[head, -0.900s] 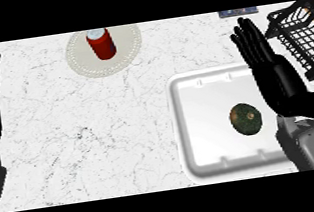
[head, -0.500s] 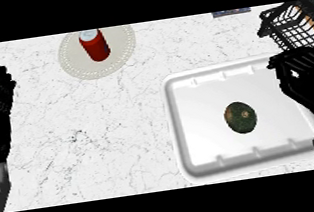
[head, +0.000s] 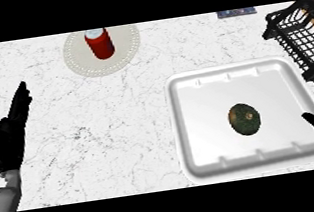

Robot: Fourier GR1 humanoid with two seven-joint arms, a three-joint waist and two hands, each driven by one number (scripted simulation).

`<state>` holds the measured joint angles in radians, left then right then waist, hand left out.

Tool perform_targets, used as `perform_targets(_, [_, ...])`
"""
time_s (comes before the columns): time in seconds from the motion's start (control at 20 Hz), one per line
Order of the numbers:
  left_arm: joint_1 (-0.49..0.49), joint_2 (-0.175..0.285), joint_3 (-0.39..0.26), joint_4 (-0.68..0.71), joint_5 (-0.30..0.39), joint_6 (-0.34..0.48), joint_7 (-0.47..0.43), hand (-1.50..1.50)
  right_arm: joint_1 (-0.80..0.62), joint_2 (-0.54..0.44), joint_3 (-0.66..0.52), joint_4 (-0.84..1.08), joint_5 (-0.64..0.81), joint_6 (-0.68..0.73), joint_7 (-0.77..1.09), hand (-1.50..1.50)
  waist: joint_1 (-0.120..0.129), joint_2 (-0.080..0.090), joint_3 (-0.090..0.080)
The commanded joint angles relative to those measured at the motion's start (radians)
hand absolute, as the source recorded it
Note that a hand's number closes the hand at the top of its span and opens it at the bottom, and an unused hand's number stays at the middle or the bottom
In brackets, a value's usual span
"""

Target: Pick the squash from the tray and place it in the tiered basket

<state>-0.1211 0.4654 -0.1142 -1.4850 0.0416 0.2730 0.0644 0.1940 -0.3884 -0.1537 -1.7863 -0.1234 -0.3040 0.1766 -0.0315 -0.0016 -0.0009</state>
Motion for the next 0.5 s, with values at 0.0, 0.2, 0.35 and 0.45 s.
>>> perform_targets(0.0, [-0.002, 0.004, 0.007, 0.002, 0.017, -0.034, -0.001, 0.0, 0.065, -0.167, 0.012, -0.175, 0.031, 0.091, 0.21, -1.5, 0.012, -0.003, -0.003])
perform_targets(0.2, [-0.013, -0.021, -0.024, 0.015, -0.017, -0.016, 0.001, 0.0, 0.064, -0.348, 0.043, -0.213, 0.04, 0.263, 0.346, -1.5, 0.021, 0.002, -0.004])
perform_targets(0.35, [-0.024, -0.021, -0.013, 0.022, -0.033, -0.001, -0.002, 0.0, -0.002, -0.439, 0.048, -0.255, 0.002, 0.348, 0.49, -1.5, 0.037, 0.003, -0.003])
perform_targets(0.45, [-0.037, -0.059, -0.037, 0.039, -0.043, 0.003, 0.007, 0.0, -0.07, -0.455, 0.079, -0.3, -0.009, 0.356, 0.624, -1.5, 0.04, 0.004, -0.002])
